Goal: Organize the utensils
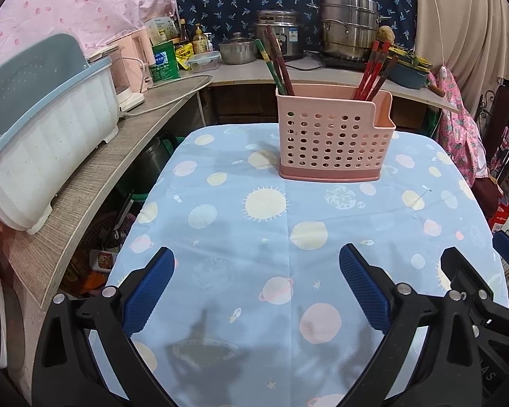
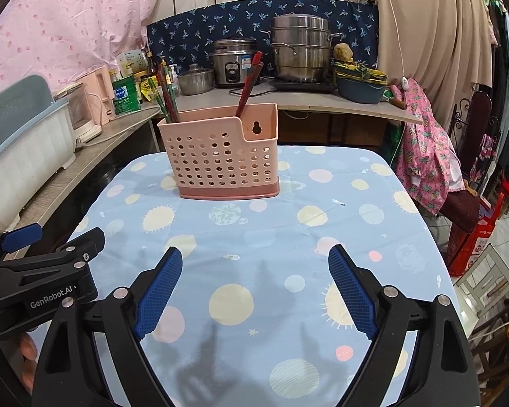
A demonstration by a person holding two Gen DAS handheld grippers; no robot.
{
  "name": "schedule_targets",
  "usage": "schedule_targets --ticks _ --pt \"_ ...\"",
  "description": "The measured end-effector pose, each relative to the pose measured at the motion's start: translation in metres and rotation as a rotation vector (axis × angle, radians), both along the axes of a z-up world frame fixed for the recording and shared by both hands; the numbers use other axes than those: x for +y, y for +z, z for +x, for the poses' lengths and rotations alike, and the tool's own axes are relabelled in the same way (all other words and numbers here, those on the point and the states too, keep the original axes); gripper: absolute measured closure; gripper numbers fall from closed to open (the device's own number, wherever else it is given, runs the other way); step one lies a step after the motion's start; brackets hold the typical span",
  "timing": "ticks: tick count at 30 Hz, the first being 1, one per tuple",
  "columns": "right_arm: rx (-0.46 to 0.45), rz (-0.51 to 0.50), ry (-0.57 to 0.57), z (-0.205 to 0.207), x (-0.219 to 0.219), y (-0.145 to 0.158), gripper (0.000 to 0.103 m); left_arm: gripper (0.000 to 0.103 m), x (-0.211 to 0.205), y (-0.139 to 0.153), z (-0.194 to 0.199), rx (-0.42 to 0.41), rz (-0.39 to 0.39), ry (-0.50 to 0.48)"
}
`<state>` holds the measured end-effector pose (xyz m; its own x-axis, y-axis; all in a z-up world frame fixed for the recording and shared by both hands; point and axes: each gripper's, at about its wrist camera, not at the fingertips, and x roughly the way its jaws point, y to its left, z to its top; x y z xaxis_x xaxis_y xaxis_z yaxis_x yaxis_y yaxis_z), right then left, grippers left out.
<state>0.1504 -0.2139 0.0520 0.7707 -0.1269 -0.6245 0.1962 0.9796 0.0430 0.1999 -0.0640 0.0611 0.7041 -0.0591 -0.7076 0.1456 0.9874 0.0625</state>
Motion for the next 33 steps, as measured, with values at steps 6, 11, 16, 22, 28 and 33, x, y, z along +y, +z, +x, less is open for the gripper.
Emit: schedule_targets --ticks 6,11,16,22,28,33 --pt "0.007 -0.001 0.003 0.0022 0.0009 -0.0018 0.019 0.009 -0.0002 -0.0021 0.0021 0.007 0.002 0.001" --pt "0.009 0.005 0.004 0.0039 0.0012 -0.0035 0.019 0.009 0.0000 -0.0026 0.0034 0.008 0.002 0.002" --pt "0.010 0.005 0.004 0.0038 0.0014 -0.0036 0.019 0.009 0.0015 -0.0044 0.0057 0.016 0.000 0.009" --pt "0.014 0.008 0.005 0.0052 0.0015 -0.0060 0.019 0.009 0.0013 -0.0056 0.0067 0.018 0.000 0.009" --pt "0.013 0.008 0.005 0.0058 0.0014 -0.0064 0.019 0.009 0.0005 -0.0063 0.0075 0.018 0.004 0.009" --pt "0.013 0.008 0.005 0.0055 0.0015 -0.0058 0.019 0.009 -0.0005 -0.0052 0.0083 0.012 0.000 0.009"
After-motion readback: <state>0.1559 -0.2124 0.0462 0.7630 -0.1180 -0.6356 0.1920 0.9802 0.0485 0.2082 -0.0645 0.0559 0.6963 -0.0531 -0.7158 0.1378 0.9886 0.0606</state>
